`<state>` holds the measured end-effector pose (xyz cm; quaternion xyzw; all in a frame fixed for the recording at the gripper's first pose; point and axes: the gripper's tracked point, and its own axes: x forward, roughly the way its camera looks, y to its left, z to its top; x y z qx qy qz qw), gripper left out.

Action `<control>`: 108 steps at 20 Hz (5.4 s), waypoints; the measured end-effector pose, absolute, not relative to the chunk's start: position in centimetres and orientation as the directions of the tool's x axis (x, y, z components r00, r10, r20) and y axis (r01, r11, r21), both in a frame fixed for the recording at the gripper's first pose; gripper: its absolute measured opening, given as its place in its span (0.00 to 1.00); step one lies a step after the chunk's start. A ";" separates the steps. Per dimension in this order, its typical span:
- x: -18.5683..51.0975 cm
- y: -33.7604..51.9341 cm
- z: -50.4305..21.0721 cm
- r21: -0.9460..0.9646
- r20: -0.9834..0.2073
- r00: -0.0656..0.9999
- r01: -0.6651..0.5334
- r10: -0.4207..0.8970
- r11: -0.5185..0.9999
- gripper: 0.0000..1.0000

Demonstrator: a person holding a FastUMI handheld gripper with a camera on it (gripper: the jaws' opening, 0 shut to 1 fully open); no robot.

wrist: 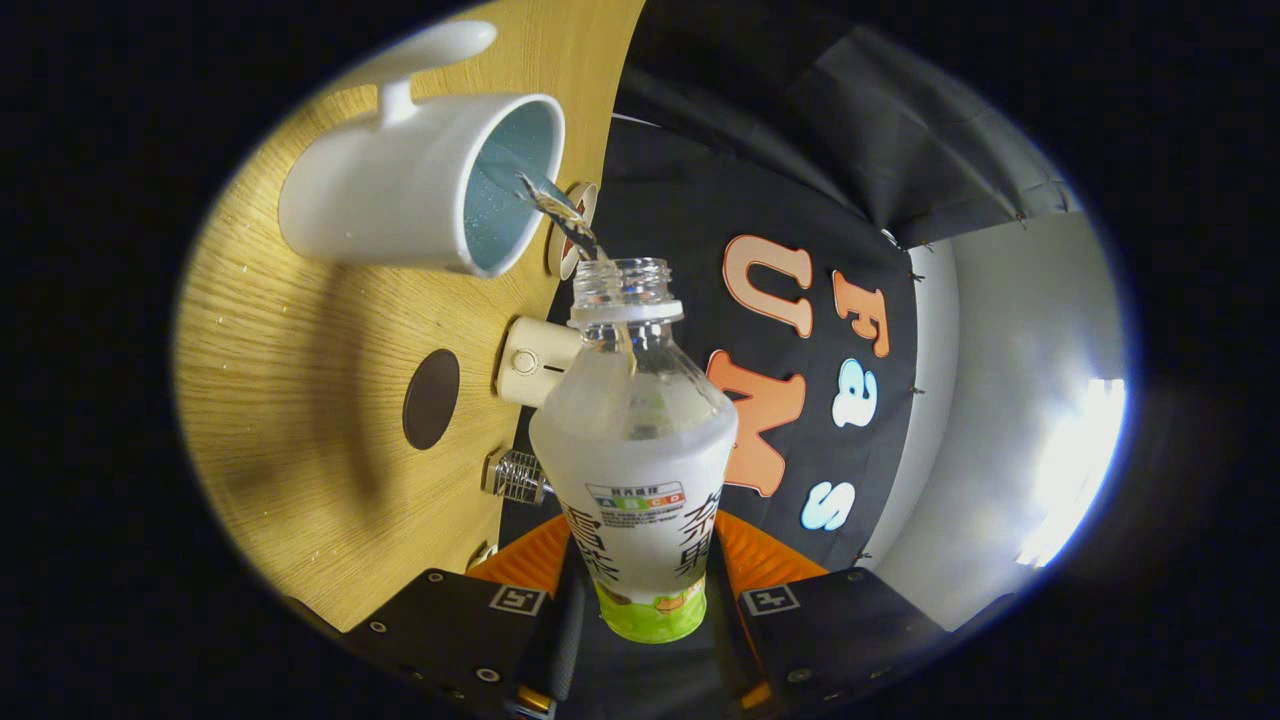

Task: Take the bottle from table, then pour the juice into the cup, finally place the bottle on the coaster

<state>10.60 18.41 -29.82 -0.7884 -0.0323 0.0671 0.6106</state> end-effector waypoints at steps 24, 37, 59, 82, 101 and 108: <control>10.8 19.5 -28.5 -0.920 -0.087 0.977 -0.004 0.194 -0.391 0.56; 10.5 20.4 -27.6 -0.875 -0.085 0.967 0.044 0.241 -0.483 0.56; 8.4 22.8 -28.3 -0.833 -0.146 0.941 0.049 0.304 -0.551 0.56; 9.2 17.0 -31.5 -0.671 -0.487 0.870 -0.425 0.070 0.607 0.57; 18.5 17.0 -31.1 0.002 -0.440 0.881 -0.194 0.175 0.981 0.57; 21.7 18.3 -36.1 0.014 -0.484 0.859 -0.181 0.165 0.983 0.57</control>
